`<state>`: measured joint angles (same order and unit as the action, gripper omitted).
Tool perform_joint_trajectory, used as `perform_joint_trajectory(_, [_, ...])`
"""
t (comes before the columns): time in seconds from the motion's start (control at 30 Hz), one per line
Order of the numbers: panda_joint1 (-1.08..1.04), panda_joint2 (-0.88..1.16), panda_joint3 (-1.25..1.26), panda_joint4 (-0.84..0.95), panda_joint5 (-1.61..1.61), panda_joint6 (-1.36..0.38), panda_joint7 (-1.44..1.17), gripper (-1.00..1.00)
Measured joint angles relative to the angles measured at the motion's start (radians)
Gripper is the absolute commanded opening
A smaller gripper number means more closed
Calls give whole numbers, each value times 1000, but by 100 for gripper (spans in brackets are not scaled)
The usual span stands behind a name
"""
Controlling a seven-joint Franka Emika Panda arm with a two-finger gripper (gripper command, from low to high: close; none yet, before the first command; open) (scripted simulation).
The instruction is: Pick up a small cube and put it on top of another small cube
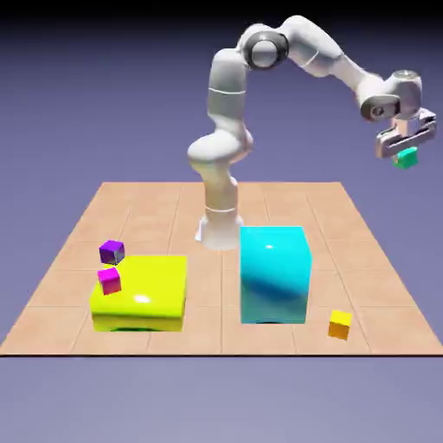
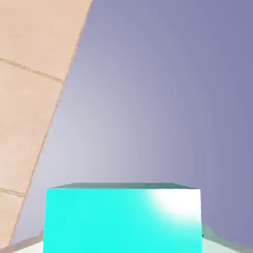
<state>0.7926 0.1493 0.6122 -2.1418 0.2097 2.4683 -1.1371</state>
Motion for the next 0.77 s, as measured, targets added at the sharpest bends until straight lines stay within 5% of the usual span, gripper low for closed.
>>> perform_joint_trajectory(0.43, [-408, 154, -466, -63, 13, 46, 296, -100])
perform_joint_trajectory(0.67, [-191, 294, -655, -40, 190, 150, 170, -100])
perform_joint_trajectory(0.7, [-168, 309, -675, -38, 209, 161, 156, 100])
perform_joint_trajectory(0.77, [-167, 310, -675, -38, 209, 162, 156, 100])
